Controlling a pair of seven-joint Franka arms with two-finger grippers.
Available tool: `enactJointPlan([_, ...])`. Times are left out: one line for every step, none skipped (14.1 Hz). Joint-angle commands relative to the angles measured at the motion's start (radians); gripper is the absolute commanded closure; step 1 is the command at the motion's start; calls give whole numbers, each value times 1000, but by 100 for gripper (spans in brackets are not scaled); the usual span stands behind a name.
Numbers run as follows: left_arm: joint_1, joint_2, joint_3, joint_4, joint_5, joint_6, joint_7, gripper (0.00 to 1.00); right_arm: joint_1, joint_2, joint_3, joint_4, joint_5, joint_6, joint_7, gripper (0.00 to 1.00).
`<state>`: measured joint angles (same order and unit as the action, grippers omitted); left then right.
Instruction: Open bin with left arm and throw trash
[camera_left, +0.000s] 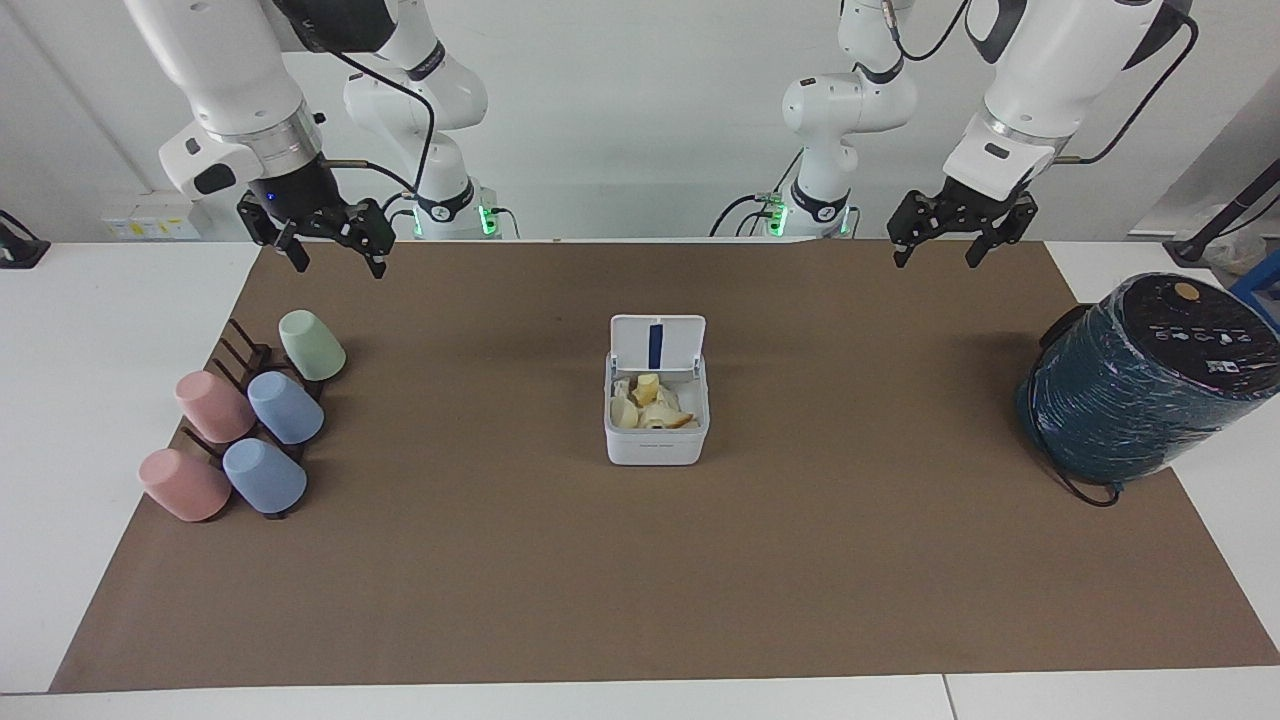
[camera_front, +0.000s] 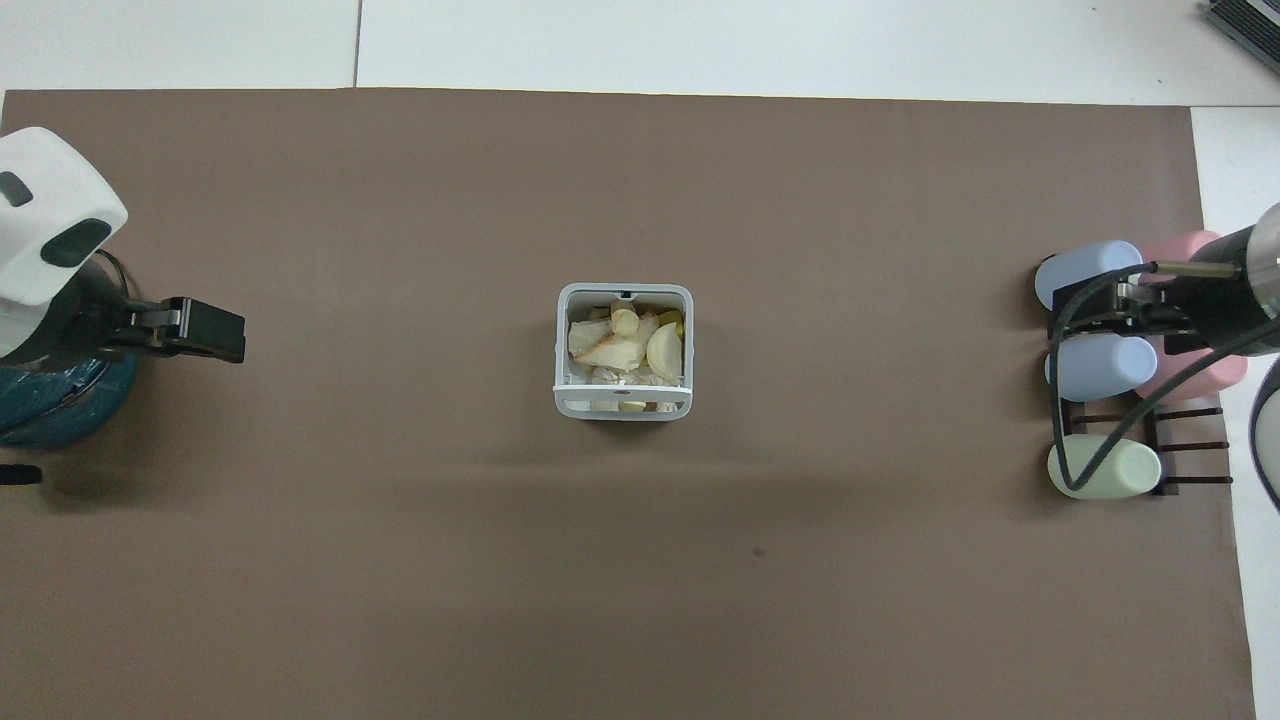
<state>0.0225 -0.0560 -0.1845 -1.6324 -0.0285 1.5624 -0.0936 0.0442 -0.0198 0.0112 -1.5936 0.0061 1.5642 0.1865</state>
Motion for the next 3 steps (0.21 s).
enactJointPlan([14,-31,-4,-40,-4,22,5,0,-7,-25,-2,-23,2,-12,-27,0])
enactJointPlan([14,-31,-6,-40,-4,22,6,0,-9,-26,-2,-25,2,-9,-28,0])
enactJointPlan([13,-31,-6,-40,-4,22,8,0,-9,-26,0,-26,2,-9,-28,0])
